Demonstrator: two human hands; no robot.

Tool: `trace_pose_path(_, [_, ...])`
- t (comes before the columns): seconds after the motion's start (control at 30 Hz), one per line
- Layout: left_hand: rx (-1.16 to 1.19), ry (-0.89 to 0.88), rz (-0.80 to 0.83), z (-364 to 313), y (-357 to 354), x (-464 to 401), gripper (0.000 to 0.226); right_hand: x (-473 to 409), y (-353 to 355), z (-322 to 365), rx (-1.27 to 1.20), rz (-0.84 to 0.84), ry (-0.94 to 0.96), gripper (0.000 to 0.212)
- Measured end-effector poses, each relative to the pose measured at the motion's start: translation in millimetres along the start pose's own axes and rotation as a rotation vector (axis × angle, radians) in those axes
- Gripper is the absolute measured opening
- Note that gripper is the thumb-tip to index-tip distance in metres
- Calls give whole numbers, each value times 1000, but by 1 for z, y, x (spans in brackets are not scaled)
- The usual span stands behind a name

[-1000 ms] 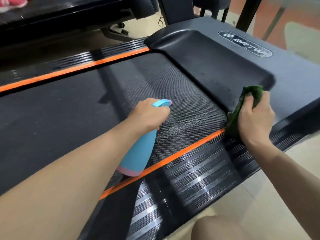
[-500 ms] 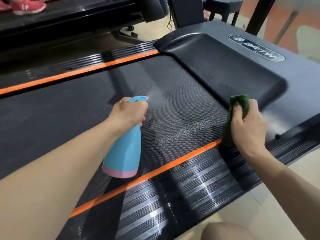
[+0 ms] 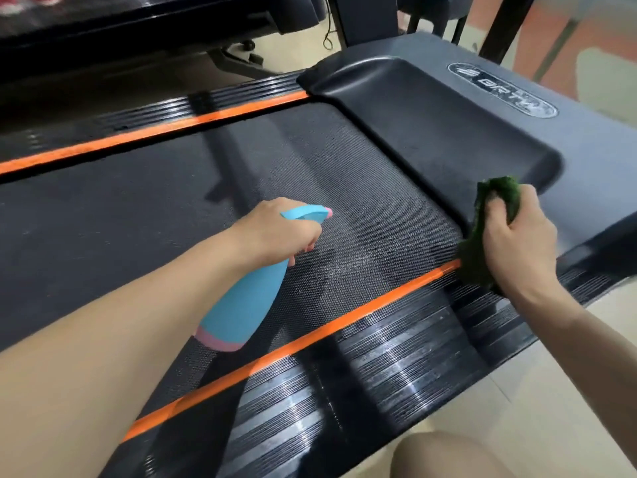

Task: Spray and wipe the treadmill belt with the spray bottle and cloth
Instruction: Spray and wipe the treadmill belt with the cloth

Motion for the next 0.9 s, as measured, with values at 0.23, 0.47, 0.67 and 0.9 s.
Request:
trace_pose_path(0.23, [335, 6, -135, 22, 31, -4, 35, -28, -74, 19, 341, 305, 270, 27])
trace_pose_path(0.47, [445, 35, -203, 39, 41, 4, 39, -34, -146, 34, 479, 334, 272, 29])
trace_pose_path(0.67, [369, 11, -174, 32, 34, -1, 34, 81, -174, 117, 313, 714, 840, 30])
trace_pose_path(0.9, [413, 16, -180, 34, 37, 2, 47, -65, -131, 18, 639, 363, 453, 32])
Point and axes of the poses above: each hand's wrist, its own x-axis away from the middle knuckle, its own y-axis out of the back of the hand, z = x × y, the point moved 8 cm from there along -x, towards the middle knuckle, and after that the axes turned 10 degrees about y, right-handed, at the moved point
